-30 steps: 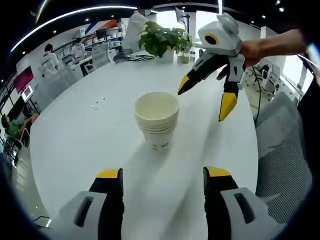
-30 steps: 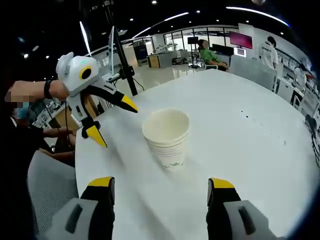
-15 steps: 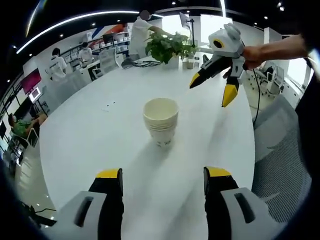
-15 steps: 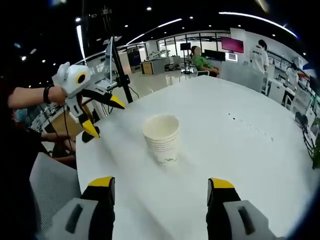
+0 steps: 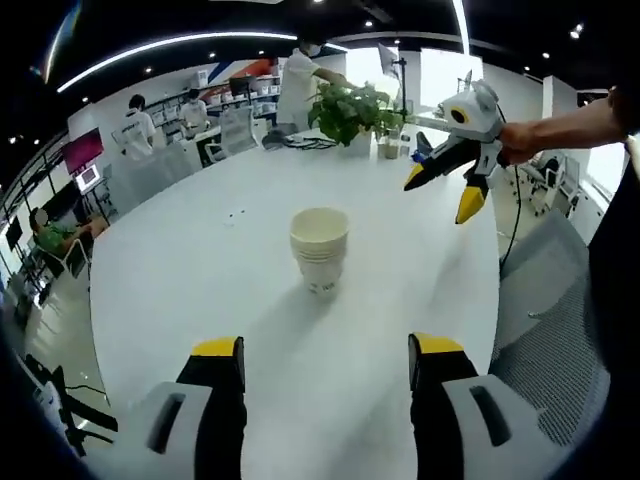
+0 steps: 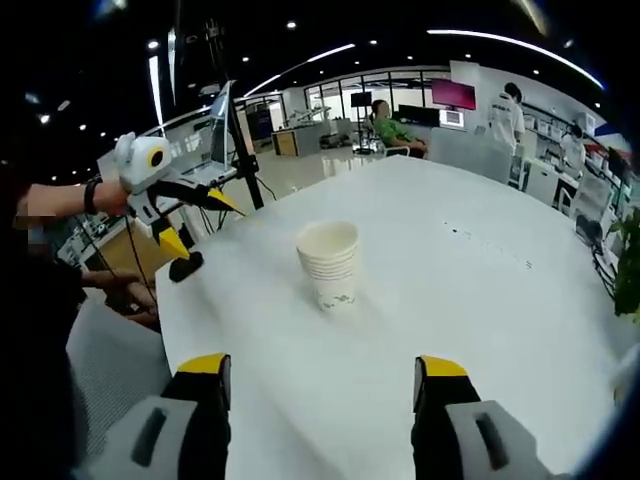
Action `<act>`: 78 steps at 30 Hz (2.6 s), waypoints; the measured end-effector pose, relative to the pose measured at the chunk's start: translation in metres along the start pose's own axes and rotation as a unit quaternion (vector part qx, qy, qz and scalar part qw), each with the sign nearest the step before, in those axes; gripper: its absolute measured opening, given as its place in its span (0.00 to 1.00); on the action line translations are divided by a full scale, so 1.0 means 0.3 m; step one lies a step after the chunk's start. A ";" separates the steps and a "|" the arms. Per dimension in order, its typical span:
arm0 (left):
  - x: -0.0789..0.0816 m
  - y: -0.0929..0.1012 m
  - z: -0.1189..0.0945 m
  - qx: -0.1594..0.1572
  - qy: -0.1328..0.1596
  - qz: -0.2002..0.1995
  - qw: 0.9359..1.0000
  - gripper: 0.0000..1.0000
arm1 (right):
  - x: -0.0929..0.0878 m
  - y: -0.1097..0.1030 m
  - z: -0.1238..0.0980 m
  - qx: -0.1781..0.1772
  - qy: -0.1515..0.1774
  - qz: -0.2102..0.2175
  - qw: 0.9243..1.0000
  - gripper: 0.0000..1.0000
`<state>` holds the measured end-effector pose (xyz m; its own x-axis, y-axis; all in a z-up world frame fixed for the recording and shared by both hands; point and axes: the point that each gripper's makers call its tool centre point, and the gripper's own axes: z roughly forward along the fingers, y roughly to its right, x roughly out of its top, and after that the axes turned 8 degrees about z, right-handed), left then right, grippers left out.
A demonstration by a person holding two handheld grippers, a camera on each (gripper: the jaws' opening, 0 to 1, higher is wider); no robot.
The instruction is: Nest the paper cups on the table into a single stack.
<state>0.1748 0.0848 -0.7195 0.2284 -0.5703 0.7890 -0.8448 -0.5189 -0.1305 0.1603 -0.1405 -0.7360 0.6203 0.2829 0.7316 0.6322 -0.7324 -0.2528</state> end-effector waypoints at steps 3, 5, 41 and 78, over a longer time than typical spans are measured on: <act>-0.017 0.013 -0.003 0.004 0.003 -0.006 1.000 0.66 | -0.011 -0.020 -0.020 -0.003 0.009 0.006 1.000 0.75; -0.023 0.031 -0.008 0.006 0.008 -0.016 1.000 0.67 | -0.011 -0.017 -0.027 -0.003 0.018 0.012 1.000 0.75; -0.100 0.203 -0.073 0.053 0.031 -0.081 0.995 0.68 | -0.169 -0.152 -0.090 -0.021 0.065 0.092 0.993 0.80; -0.112 0.243 -0.052 0.040 0.027 -0.079 0.996 0.67 | -0.241 -0.182 -0.112 -0.030 0.055 0.122 0.991 0.82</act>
<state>0.0978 0.0761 -0.7461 0.3278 -0.4440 0.8339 -0.7581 -0.6503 -0.0482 0.0653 -0.1418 -0.7537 0.6951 0.0263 0.7185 0.4393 -0.8066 -0.3954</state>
